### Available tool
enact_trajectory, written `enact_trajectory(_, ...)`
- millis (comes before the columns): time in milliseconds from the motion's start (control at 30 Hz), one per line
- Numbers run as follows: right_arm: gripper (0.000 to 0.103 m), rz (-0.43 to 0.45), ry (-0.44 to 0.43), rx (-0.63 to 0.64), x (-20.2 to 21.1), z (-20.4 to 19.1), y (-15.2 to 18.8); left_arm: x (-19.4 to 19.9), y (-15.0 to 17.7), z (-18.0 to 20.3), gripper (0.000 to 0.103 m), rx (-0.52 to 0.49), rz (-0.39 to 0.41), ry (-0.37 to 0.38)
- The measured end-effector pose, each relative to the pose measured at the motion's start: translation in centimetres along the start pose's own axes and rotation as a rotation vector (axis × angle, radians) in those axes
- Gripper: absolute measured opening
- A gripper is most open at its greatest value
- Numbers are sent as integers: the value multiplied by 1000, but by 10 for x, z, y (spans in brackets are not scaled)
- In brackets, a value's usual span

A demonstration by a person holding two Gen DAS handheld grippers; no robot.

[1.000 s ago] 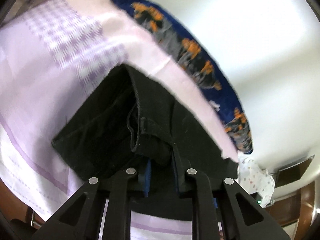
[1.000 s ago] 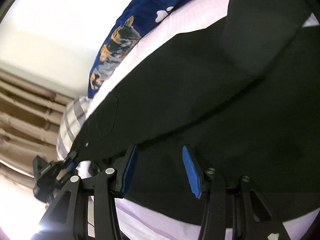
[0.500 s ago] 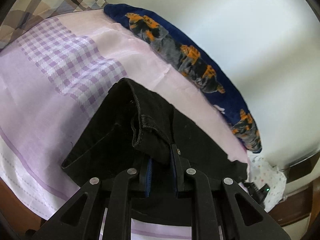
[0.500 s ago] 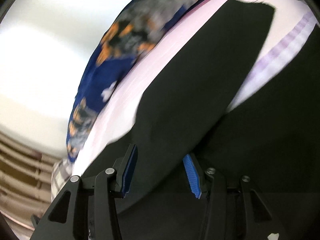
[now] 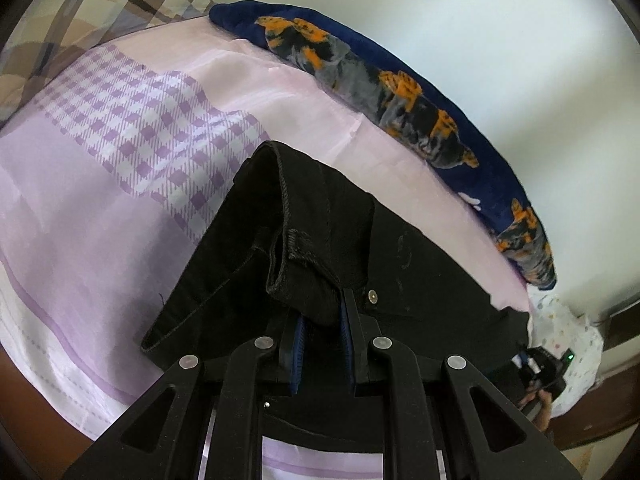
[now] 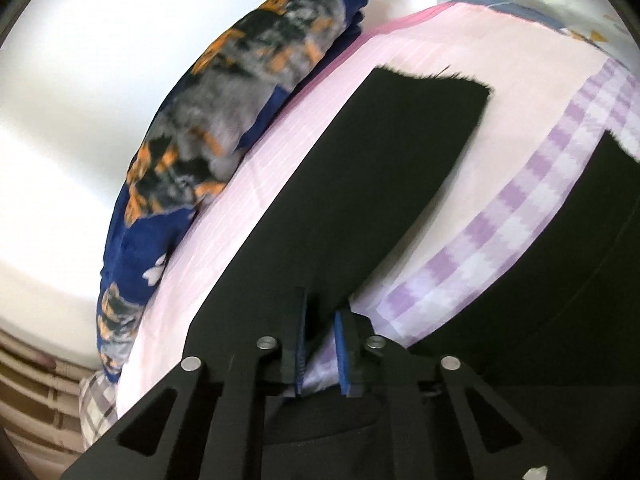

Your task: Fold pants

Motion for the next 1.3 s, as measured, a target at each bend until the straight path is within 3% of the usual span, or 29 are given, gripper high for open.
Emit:
enact_trajectory(200, 4, 43, 56, 112, 16, -16, -3, -6, -1, 2, 16, -95, -6, -30)
enact_trajectory(467, 4, 139, 84, 256, 81, -44, -9, -13, 6, 2, 16, -293, -71, -75)
enact_trajectory(733, 4, 187, 123, 302, 135, -47, 6, -13, 20, 4, 16, -492, -99, -119)
enact_trajectory(933, 4, 177, 162, 326, 154, -36, 21, -12, 32, 5, 16, -618, -101, -147)
enact_trajectory(1300, 4, 144, 204, 297, 156, -11, 40, -10, 41, 0, 16, -659, -100, -152)
Point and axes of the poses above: each gripper's, at about its wrist camera, not at the fingertips, and x roughly against the way its jaws point, z to its right, y to its underside, the point moved 7 cm from there along -x, roughly the way its jaws point, and after that the axes turned 11 degrees about z, right-handed, at the moved point
